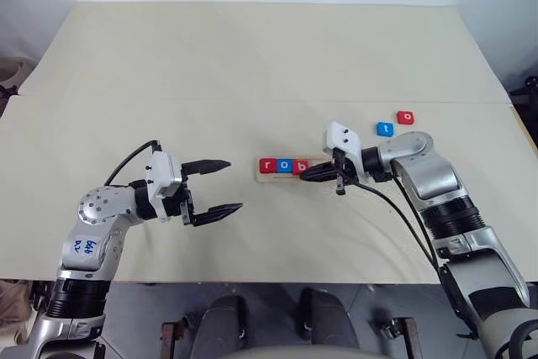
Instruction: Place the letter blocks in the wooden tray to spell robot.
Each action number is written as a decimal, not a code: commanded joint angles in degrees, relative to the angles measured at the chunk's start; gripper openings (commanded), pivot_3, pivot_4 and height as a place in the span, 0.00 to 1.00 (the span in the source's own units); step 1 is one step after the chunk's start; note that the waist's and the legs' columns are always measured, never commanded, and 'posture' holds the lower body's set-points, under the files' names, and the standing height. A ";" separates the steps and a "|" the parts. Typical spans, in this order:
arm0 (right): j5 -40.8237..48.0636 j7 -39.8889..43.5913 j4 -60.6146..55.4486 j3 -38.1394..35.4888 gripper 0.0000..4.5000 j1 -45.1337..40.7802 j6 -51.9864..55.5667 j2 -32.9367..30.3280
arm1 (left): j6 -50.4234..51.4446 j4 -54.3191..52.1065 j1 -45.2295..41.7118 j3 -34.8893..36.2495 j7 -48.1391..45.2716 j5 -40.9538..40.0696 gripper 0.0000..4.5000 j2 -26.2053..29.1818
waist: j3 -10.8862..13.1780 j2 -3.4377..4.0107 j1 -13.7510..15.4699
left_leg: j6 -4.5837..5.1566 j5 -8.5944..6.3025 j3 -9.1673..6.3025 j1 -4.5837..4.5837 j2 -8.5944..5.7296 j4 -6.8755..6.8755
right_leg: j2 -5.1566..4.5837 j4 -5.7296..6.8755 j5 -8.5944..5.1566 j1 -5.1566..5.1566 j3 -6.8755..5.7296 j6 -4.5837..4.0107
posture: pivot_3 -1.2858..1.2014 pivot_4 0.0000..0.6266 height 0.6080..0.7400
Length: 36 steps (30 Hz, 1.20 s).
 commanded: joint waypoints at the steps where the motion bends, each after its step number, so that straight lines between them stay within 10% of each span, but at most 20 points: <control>1: 0.28 -0.85 -1.74 -0.34 0.00 -0.96 -0.20 0.14 | -0.28 -1.57 -0.29 0.70 -0.03 -0.93 1.00 0.22 | 0.00 0.00 -0.04 | 0.00 0.00 0.00 0.00 0.00 0.00 | 0.00 0.00 0.00 0.00 0.00 0.00 | 0.52 0.24 1.00; 16: 4.70 -1.91 -1.56 -3.06 0.00 -3.79 2.01 2.00 | -0.22 -2.52 0.28 0.86 0.85 -1.13 1.00 -0.04 | 0.00 0.00 -0.06 | 0.00 0.00 0.00 0.00 0.00 -0.01 | 0.00 -0.01 0.00 -0.01 0.00 0.00 | 0.52 0.24 1.00; 36: -6.39 -7.19 30.50 -0.40 0.00 -13.14 -24.39 8.64 | -0.35 -2.01 -0.11 0.79 1.44 -0.90 1.00 -0.25 | 0.00 0.00 -0.34 | 0.00 0.00 0.02 0.03 0.01 -0.05 | 0.01 0.00 0.00 -0.01 0.00 0.00 | 0.52 0.24 1.00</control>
